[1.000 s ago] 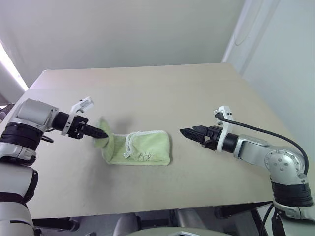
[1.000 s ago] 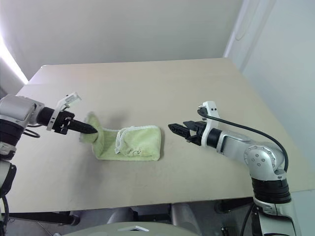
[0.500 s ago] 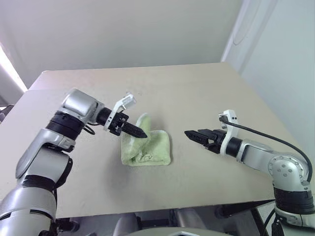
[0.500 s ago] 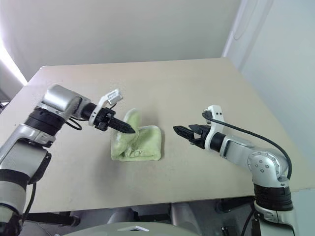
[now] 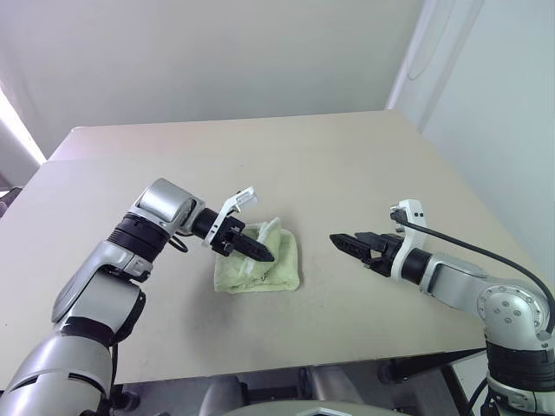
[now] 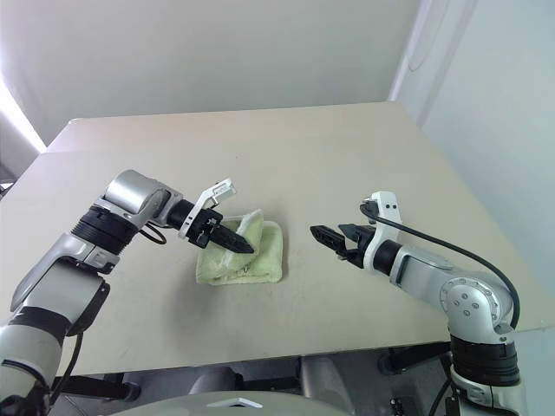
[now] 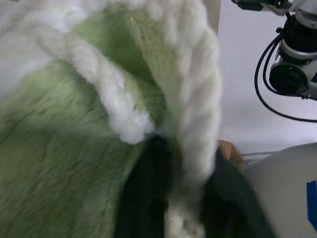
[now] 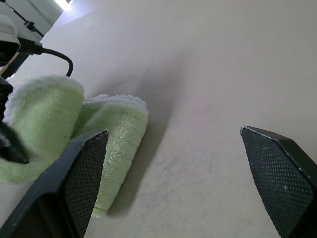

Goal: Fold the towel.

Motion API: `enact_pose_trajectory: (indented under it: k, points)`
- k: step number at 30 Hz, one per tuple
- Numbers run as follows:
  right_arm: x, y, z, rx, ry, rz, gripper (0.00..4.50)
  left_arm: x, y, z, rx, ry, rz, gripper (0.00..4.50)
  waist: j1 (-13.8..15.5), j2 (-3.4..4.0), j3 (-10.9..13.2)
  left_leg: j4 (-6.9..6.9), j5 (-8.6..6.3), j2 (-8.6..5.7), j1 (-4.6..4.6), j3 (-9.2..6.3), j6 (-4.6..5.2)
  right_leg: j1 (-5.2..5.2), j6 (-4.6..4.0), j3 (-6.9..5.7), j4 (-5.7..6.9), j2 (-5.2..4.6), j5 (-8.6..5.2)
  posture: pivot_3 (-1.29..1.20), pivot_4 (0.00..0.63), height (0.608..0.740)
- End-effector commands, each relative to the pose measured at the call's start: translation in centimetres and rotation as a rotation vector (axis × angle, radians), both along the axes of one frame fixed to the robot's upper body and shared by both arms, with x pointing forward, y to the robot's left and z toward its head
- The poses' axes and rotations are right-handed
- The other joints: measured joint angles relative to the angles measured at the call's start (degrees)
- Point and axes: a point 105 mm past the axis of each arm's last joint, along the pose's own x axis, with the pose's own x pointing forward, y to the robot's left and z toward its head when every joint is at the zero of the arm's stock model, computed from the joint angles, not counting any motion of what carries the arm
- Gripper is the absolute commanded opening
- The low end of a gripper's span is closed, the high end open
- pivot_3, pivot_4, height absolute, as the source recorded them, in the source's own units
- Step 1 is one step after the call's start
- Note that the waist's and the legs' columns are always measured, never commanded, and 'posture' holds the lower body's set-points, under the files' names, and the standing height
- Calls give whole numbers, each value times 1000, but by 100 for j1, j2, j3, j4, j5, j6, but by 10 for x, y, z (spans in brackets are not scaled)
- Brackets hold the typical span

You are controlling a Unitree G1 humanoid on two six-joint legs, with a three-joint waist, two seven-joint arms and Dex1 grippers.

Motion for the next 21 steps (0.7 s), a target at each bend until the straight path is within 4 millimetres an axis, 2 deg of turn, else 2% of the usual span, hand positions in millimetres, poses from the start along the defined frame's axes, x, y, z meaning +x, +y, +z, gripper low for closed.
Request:
enact_pose_trajectory:
  k: [1, 3, 7, 10, 13, 16, 18, 21]
  points:
    - [2, 1, 11, 4, -48, -2, 4500, 1, -6, 10, -51, -28, -9, 2439, 0, 0, 0, 0, 0, 0, 0, 0, 0, 0, 0, 0, -1, 0, 0, 0, 0, 712]
    - [3, 1, 10, 2, -46, -2, 4500, 5, -10, 17, -94, -17, 16, 3139, 0, 0, 0, 0, 0, 0, -2, 0, 0, 0, 0, 0, -2, 0, 0, 0, 0, 712]
    - [3, 3, 9, -6, -48, 10, 4500, -3, -9, 32, -177, 14, -8, 4492, -15, 0, 0, -1, 0, -1, 1, 0, 0, 0, 0, 1, 0, 1, 0, 0, 0, 712]
    - [4, 1, 11, -14, -61, 8, 4500, 1, -4, 46, -234, -12, 9, 4492, -6, 0, 0, -1, 0, 0, 3, 0, 0, 0, 0, 1, 3, 2, 0, 0, 0, 712]
    - [7, 0, 25, 5, -130, 2, 4500, 13, 6, 63, -279, -104, 64, 4492, -7, 0, 0, 1, 0, -1, 4, 0, 0, 2, 0, 1, 3, 0, 0, 0, 0, 712]
    - [8, 6, 51, -13, -254, 54, 4500, 37, 27, 77, -290, -417, 154, 4492, -11, 2, 1, 0, 0, -1, 7, 0, 0, 2, 0, 2, 4, 1, 0, 0, 0, 712]
    - [13, 18, 52, -78, -271, 120, 4500, 42, 43, 76, -269, -608, 142, 4492, -25, 11, 0, -2, 0, -1, 13, 4, 0, 1, 0, 8, 6, 2, 1, 0, 0, 712]
    - [18, 34, 45, -125, -259, 208, 4500, 42, 55, 73, -244, -634, 155, 4492, -3, 9, -1, -7, 0, 0, 36, 6, 0, 9, -3, 14, 12, 8, 0, 0, 0, 712]
